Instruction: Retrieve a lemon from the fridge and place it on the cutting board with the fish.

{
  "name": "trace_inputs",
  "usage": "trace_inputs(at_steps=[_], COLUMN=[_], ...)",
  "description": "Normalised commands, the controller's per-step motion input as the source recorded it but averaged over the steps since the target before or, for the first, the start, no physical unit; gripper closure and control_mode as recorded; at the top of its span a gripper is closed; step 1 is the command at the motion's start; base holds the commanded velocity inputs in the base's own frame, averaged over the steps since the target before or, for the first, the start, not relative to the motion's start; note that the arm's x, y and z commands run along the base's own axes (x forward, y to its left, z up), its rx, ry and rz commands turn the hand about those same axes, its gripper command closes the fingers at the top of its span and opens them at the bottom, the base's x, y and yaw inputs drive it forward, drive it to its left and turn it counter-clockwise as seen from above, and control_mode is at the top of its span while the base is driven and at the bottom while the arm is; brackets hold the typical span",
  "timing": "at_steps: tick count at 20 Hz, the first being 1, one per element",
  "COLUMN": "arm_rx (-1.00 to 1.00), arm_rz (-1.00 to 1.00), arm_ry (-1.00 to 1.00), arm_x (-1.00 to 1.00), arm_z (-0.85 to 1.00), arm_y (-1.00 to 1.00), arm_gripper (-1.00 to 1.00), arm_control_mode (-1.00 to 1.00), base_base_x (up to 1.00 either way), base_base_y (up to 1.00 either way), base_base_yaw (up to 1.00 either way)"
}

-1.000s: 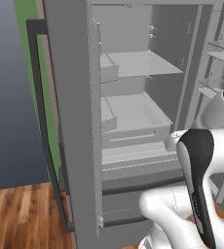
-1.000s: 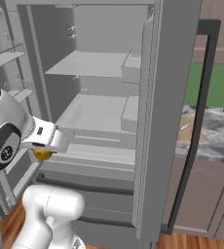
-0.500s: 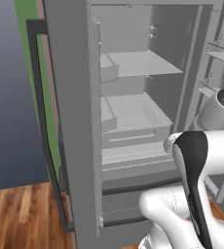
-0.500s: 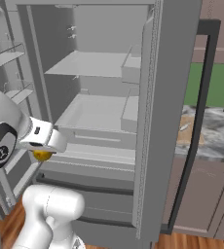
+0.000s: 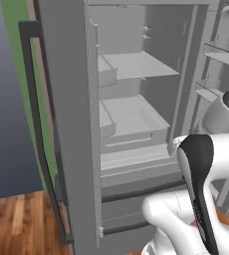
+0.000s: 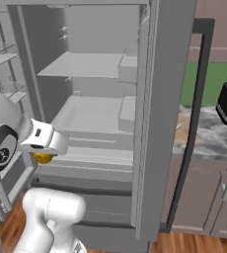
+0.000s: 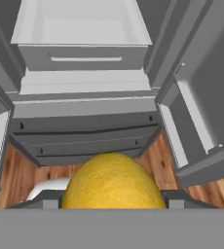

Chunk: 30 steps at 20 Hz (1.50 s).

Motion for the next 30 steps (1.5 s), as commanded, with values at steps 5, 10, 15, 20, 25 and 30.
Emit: trace_inputs(at_steps=[5,10,15,20,25,30], arm_rx=[0.00,0.00,0.00,0.00,0.00,0.00], arm_rz=[0.00,0.00,0.00,0.00,0.00,0.00], arm_ry=[0.00,0.00,0.00,0.00,0.00,0.00], arm_x=[0.00,0.00,0.00,0.00,0.00,0.00], arm_z=[0.00,0.00,0.00,0.00,0.00,0.00], arm_y=[0.00,0.00,0.00,0.00,0.00,0.00], arm_gripper=[1.00,1.00,1.00,1.00,1.00,1.00], arm_control_mode=[1.00,1.00,1.00,1.00,1.00,1.00], base_base_x=[-0.27,-0.64,-0.78,-0.68,-0.33,-0.42], base_base_y=[0.35,0.32,0.16,-0.09,-0.24,-0.58], base_base_yaw=[-0.48,-0.62,-0.68,-0.72,-0.79,-0.69])
